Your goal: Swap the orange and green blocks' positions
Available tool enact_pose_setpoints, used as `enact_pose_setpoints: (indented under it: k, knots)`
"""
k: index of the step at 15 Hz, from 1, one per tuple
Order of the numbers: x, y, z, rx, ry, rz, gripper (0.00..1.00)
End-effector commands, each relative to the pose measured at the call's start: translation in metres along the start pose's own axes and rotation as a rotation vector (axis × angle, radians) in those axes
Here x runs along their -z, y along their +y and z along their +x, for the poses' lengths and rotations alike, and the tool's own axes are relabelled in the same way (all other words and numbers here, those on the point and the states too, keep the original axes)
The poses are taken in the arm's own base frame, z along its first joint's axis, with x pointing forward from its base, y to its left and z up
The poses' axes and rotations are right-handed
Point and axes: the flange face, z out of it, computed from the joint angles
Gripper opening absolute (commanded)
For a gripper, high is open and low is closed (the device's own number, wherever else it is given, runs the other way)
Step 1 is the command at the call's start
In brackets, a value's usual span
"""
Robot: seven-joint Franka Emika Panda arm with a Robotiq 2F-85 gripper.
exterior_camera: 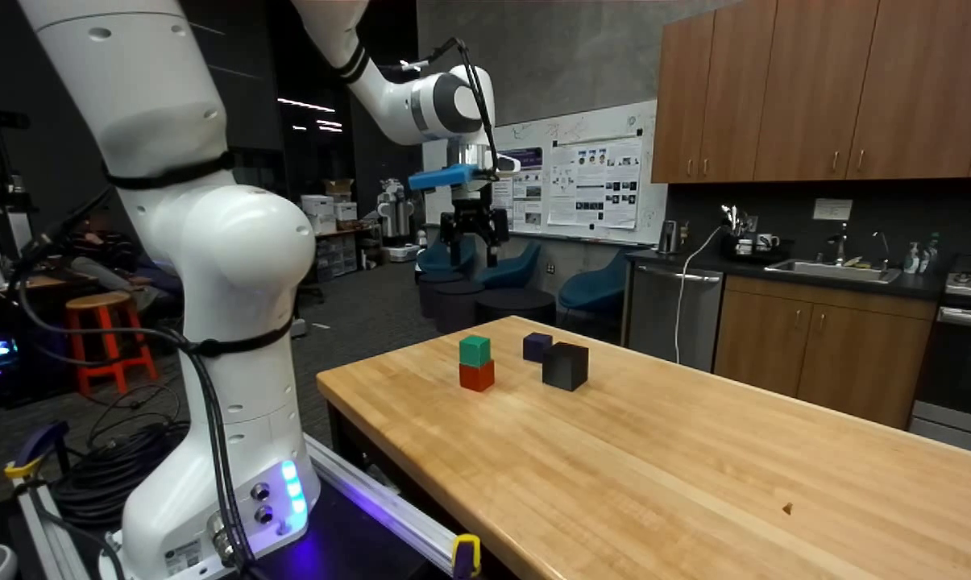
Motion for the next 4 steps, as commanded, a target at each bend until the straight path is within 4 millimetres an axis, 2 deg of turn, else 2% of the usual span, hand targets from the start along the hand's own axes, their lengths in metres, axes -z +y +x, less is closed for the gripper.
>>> enact_pose_setpoints:
  k: [1, 2, 3, 4]
  knots:
    - [0.047, -0.009, -0.019, -0.069, -0.053, -0.003, 1.0]
    - [0.059, -0.011, -0.024, -0.098, -0.085, -0.022, 1.0]
    - [0.036, -0.005, -0.014, -0.05, -0.056, -0.012, 1.0]
    - [0.047, -0.007, -0.018, -0.066, -0.069, -0.019, 1.0]
